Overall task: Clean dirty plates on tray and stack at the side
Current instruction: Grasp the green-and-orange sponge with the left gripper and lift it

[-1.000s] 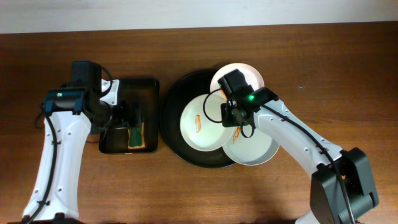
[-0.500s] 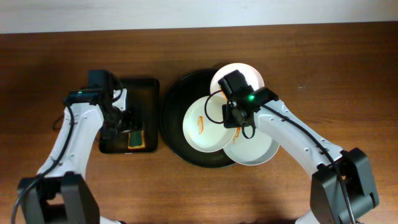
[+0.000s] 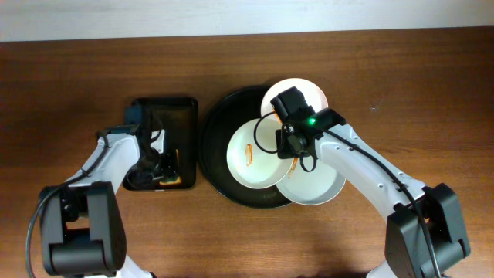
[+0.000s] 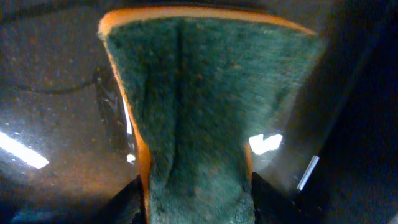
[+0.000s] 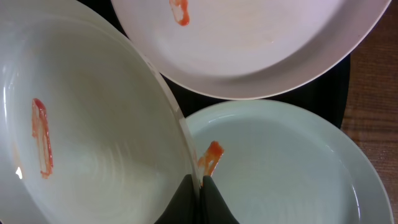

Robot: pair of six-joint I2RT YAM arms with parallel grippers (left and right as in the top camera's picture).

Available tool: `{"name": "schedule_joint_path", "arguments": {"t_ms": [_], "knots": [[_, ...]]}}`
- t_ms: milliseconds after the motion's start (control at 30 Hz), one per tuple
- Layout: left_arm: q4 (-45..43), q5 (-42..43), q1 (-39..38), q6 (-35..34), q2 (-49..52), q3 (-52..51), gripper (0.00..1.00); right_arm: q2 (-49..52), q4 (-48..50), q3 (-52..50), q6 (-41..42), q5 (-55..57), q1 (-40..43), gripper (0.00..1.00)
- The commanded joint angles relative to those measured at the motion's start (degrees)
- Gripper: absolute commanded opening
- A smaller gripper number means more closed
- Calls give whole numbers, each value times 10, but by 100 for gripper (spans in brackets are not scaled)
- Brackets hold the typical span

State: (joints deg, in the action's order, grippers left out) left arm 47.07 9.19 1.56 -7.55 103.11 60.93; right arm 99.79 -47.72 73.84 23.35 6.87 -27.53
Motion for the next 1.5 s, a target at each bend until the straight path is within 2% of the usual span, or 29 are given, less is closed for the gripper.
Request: {"name": "schedule_joint_path", "arguments": {"t_ms": [0,67,167,200,267,300,333,700,767,800,833,867,933,1000,1033,1067,1100,1133,1233,1367,1467], "knots": [[-2,-16,-2,1,11,-2,18,-21,4,11,-4,11,-2,4],[-1,-16,-2,1,11,8,0,-21,6,11,-4,10,-2,4],[3,-16,-2,1,11,36,0,-21,6,11,-4,9,-2,4],[3,-16,-2,1,11,40,6,-21,6,11,-4,9,-2,4],[-2,-16,-2,1,11,41,62,-21,6,11,-4,9,-2,4],[-6,-16,-2,1,11,41,71,-21,7,11,-4,9,-2,4],[-13,-16,-2,1,11,41,76,-21,9,11,-4,9,-2,4],[-124,-43,-4,0,11,7,76,-21,12,11,-4,9,-2,4],[-138,-43,-4,1,11,-8,73,-21,12,11,-4,9,-2,4],[-152,-43,-4,0,11,-18,62,-21,12,11,-4,9,-2,4],[-159,-43,-4,1,11,-21,46,-21,12,11,-4,9,-2,4],[-163,-43,-4,1,11,-21,36,-21,12,11,-4,9,-2,4],[-171,-43,-4,1,11,-19,0,-21,14,11,-4,9,-2,4],[-171,-43,-4,1,11,-19,0,-21,15,11,-4,9,-2,4],[-170,-43,-4,1,11,-19,2,-21,14,11,-4,9,-2,4],[-170,-43,-4,1,11,-19,42,-21,14,11,-4,9,-2,4],[-167,-43,-4,1,11,-17,65,-21,14,11,-4,9,-2,4],[-157,-43,-4,1,11,-12,77,-21,15,11,-4,9,-2,4],[-105,-42,-4,1,11,5,82,-21,15,11,-4,9,-2,4],[-63,-26,-4,-19,11,-1,82,-21,15,11,-4,9,-2,4],[-97,-26,-8,-19,11,-28,82,-19,14,10,-4,9,-2,4]]}}
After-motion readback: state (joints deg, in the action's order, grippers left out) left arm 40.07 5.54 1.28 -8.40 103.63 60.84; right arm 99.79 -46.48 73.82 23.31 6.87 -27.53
